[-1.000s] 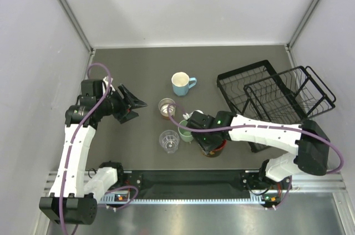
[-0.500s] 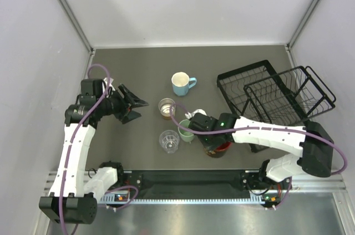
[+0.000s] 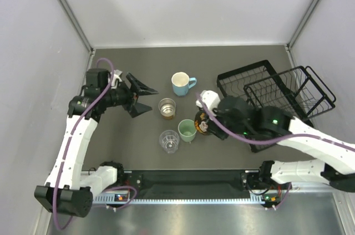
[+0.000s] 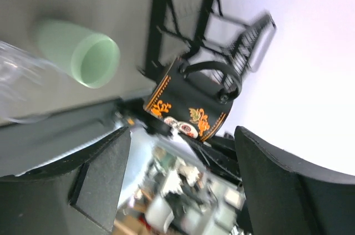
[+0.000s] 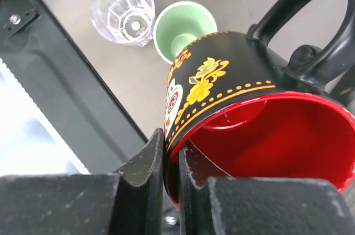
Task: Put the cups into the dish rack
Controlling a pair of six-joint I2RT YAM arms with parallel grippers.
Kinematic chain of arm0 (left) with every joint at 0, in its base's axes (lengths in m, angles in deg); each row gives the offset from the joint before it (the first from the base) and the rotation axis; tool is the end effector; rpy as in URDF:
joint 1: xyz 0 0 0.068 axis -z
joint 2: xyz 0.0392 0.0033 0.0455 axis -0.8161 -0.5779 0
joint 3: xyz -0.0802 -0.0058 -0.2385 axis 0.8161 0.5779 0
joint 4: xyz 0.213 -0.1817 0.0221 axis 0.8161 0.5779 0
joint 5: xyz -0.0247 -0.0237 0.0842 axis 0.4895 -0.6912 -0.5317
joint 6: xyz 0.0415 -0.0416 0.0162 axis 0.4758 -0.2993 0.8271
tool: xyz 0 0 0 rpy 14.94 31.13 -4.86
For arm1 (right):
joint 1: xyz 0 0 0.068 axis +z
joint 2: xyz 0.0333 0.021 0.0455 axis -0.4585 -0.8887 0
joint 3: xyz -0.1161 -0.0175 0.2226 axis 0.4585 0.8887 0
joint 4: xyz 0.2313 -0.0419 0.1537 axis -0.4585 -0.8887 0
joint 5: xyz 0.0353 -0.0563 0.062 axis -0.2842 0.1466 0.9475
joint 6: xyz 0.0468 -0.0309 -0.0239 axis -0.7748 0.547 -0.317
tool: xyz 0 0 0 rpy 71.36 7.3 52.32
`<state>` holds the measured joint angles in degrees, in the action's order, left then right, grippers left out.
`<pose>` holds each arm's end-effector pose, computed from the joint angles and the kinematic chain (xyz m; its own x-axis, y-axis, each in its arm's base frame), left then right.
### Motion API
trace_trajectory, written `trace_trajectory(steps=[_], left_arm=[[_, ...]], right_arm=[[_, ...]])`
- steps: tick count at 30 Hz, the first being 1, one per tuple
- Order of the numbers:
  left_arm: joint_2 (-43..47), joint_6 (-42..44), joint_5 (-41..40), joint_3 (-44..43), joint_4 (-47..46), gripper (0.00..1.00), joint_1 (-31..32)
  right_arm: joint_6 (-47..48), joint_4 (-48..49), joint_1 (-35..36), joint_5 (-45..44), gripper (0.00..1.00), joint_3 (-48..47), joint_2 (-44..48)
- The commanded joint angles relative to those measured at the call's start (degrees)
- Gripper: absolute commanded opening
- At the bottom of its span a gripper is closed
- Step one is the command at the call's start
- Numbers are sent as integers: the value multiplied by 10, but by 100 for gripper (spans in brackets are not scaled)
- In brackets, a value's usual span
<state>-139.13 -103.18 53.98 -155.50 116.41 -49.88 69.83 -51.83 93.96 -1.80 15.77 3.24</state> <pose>0.2263 -0.0493 0.3462 -0.8071 -0.5896 0.0318 -0.3188 0.3897 -0.8640 0.1050 0.2250 0.3465 -0.4279 -0.5620 -0.7078 -0.7995 0.6007 0.0064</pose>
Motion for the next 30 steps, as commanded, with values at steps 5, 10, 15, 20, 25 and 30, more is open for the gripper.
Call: trace_trajectory(steps=[5, 10, 15, 20, 25, 30], left_arm=[[-35, -222, 27, -42, -109, 77, 156], [-64, -364, 59, -67, -164, 75, 199], [-100, -438, 64, -113, -212, 74, 225], [-118, -482, 79, -125, -219, 73, 271], [-115, -515, 81, -111, -218, 70, 315], [-130, -515, 80, -124, -229, 69, 334]], right_arm=[[220, 89, 9, 3, 0, 35, 143], [324, 130, 10, 11, 0, 70, 205], [423, 144, 10, -18, 0, 85, 231], [545, 217, 9, -59, 0, 117, 248], [622, 264, 9, -74, 0, 118, 228], [671, 304, 8, -66, 0, 121, 226]])
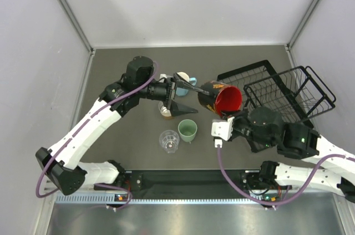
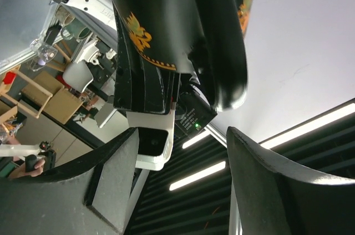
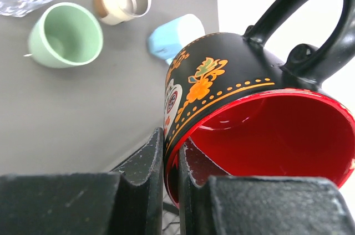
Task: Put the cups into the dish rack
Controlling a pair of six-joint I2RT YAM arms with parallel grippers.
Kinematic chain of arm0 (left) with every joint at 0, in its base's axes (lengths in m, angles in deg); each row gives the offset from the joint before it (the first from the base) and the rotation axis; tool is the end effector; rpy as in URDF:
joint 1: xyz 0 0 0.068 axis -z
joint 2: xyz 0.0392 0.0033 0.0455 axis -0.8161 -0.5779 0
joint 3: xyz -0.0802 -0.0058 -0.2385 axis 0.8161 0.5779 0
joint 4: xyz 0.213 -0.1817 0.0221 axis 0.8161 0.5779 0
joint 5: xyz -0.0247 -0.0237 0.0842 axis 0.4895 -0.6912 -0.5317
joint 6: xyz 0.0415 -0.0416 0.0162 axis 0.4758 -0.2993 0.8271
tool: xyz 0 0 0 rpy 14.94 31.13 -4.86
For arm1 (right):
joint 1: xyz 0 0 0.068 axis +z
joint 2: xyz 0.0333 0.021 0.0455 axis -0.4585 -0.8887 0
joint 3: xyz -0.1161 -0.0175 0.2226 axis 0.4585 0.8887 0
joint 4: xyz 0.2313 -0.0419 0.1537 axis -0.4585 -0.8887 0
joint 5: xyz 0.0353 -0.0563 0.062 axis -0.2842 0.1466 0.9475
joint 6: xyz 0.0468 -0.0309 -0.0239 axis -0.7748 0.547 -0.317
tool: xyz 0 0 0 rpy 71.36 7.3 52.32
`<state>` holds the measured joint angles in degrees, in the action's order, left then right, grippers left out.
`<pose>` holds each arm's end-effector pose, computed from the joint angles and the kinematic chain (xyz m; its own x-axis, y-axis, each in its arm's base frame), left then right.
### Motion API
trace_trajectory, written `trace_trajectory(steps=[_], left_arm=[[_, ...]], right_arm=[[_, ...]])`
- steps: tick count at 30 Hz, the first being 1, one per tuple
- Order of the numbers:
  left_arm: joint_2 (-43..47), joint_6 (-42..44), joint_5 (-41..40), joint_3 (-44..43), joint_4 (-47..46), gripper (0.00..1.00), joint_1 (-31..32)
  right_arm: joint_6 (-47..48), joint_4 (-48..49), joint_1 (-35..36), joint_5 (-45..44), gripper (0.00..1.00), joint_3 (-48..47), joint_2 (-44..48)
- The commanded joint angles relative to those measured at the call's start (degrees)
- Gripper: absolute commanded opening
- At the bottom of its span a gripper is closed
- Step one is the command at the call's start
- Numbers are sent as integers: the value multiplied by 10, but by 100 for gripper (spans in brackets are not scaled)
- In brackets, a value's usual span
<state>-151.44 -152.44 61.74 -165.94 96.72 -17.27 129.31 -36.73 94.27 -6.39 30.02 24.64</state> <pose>0.2127 -0.2062 0.3895 -0.7717 -0.1790 0.6103 -0.6359 0.2008 -0.7452 0.0833 0.1681 0.3610 0.5131 -0.6810 -0.5225 -0.6423 0.0992 -0.7600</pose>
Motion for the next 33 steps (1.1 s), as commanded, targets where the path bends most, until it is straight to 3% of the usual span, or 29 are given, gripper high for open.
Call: trace_trajectory(steps=[1, 17, 23, 33], left_arm=[[-7, -26, 2, -19, -39, 69, 10], [-43, -73, -31, -42, -72, 68, 21], [-77, -83, -20, -61, -120, 48, 32], [-94, -89, 4, -66, -196, 32, 34]], right_arm=[[79, 156, 4, -16, 0, -23, 12], [122, 189, 5, 12, 0, -16, 19], [129, 206, 5, 27, 0, -6, 15], [122, 214, 4, 37, 0, 17, 25]])
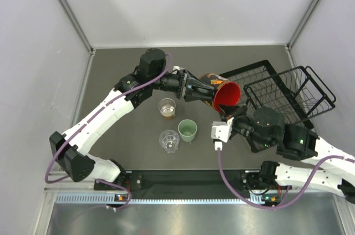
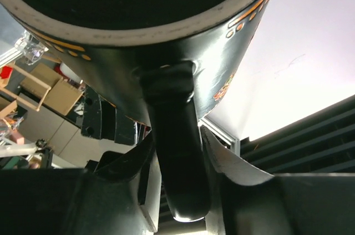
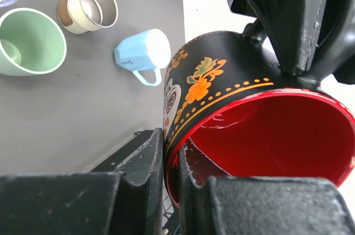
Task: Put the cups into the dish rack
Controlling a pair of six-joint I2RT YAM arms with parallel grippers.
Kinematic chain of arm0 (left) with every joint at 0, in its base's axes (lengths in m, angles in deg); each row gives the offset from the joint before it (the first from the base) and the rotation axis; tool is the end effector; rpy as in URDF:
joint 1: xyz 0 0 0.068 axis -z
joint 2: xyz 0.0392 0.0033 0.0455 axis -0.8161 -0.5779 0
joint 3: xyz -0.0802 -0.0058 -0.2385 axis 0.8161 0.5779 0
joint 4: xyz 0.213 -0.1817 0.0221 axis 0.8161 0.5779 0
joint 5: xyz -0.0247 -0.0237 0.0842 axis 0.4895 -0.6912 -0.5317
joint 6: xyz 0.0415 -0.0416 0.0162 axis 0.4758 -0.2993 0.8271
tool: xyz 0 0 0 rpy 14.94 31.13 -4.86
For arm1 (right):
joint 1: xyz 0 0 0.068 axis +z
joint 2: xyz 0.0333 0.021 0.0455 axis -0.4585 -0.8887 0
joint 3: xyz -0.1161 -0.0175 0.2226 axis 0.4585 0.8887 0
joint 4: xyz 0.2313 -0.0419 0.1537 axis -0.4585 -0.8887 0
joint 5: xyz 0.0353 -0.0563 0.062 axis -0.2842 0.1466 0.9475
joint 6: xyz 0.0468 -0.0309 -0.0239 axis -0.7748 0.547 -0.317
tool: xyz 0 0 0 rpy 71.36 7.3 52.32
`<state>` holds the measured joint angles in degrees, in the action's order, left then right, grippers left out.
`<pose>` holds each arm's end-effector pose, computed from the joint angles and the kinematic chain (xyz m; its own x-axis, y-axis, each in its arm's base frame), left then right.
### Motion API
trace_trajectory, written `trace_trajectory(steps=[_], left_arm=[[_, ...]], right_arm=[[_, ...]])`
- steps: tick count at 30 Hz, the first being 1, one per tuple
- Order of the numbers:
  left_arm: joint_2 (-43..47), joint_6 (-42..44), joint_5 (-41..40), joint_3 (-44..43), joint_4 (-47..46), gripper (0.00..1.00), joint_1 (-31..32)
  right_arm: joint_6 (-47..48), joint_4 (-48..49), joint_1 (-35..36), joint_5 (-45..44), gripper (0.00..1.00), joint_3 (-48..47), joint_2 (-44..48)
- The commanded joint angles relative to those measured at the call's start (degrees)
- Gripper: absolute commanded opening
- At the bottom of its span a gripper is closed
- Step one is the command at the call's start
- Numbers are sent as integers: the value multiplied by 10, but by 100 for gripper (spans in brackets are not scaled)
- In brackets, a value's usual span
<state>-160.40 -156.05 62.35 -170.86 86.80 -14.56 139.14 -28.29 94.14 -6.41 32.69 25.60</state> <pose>0.2376 -0.2458 0.3904 -0.7877 -0.1053 0.6070 -0.6155 0.1767 -0.7681 0.0860 0.1734 0.3639 0.6323 -0.6456 -0.4283 -0.5059 0.0746 -0.8593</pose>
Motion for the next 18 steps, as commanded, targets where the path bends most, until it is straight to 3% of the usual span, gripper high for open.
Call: trace_trajectory(steps=[1, 6, 8, 13, 15, 18], left_arm=[[-7, -50, 0, -17, -99, 31, 6], [3, -54, 5, 0, -103, 29, 6], [7, -55, 9, 7, -105, 43, 6], [6, -54, 24, 8, -105, 54, 9], [7, -55, 22, 9, -111, 51, 10], [5, -57, 34, 9, -115, 40, 11]], right_arm=[[22, 132, 6, 37, 0, -9, 17], [28, 134, 5, 36, 0, -11, 28], [35, 133, 5, 36, 0, -12, 28], [34, 140, 4, 50, 0, -15, 33], [36, 139, 4, 52, 0, -13, 33], [33, 148, 3, 58, 0, -14, 41]])
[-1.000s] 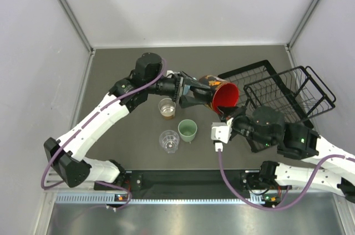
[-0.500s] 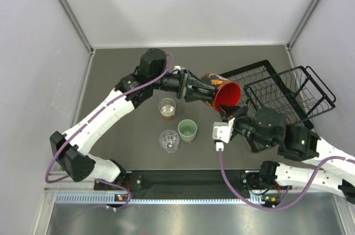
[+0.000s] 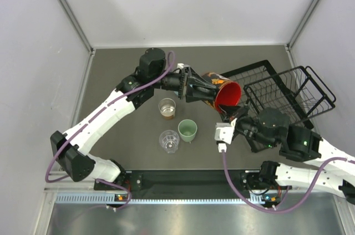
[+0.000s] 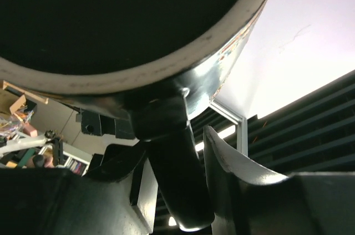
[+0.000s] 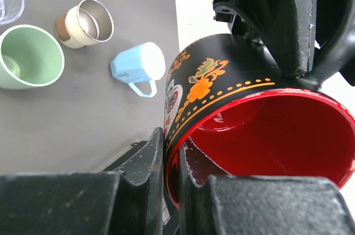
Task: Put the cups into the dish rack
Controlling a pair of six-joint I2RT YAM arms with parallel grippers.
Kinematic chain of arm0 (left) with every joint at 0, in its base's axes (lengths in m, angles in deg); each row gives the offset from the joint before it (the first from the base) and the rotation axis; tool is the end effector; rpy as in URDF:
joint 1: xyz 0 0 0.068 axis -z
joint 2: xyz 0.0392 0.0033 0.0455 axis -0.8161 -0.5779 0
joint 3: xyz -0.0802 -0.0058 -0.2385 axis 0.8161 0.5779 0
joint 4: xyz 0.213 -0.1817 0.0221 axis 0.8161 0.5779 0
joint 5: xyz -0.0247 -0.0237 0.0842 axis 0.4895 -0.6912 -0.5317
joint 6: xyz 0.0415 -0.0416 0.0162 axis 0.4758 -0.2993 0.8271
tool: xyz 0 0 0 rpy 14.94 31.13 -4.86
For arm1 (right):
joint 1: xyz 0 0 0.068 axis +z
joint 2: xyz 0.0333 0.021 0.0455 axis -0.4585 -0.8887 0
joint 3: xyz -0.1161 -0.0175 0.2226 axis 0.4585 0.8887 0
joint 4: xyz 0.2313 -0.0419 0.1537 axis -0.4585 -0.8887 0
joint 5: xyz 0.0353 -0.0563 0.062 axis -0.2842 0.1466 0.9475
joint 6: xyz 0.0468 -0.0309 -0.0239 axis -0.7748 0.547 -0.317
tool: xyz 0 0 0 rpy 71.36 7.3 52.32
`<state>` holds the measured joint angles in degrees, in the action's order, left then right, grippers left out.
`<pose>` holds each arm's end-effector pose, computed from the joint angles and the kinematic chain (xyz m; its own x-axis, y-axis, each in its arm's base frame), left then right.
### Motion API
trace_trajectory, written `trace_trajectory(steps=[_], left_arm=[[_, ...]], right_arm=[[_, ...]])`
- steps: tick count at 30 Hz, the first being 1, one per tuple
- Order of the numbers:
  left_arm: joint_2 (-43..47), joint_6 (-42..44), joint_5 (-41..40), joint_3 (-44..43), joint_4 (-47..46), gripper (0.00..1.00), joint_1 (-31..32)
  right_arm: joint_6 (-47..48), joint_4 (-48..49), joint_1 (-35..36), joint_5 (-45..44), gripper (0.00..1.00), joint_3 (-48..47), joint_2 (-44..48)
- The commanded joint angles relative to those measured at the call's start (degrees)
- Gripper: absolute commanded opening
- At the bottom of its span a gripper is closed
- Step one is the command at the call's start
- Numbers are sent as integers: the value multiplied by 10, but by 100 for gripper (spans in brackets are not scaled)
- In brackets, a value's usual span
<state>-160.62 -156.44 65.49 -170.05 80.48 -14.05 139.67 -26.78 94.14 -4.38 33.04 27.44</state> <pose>0.2365 -0.2510 0.3955 -0.8230 -0.0149 0.5678 -0.5628 0.1563 -0.8117 0.0820 0.1681 0.3701 0.6635 -0.6016 -0.4449 -0.4925 0.0964 -0.8650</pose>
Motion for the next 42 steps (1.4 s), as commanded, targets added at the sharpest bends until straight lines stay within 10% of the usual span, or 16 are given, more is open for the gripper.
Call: trace_trajectory(steps=[1, 12, 22, 32, 34, 42], left_arm=[[11, -55, 3, 6, -51, 39, 7], [4, -54, 18, -9, -53, 29, 14], [26, -49, 47, 26, -21, 47, 15], [21, -33, 58, 7, -13, 30, 15], [8, -24, 64, -14, -13, 2, 15], [-4, 54, 28, -72, 10, 0, 15]], right_arm=[[27, 133, 4, 38, 0, -19, 23], [47, 125, 4, 58, 0, -32, 23], [87, 55, 4, 87, 0, -81, 16], [85, 52, 4, 89, 0, -99, 26], [84, 53, 4, 93, 0, -100, 26], [90, 72, 4, 72, 0, -75, 27]])
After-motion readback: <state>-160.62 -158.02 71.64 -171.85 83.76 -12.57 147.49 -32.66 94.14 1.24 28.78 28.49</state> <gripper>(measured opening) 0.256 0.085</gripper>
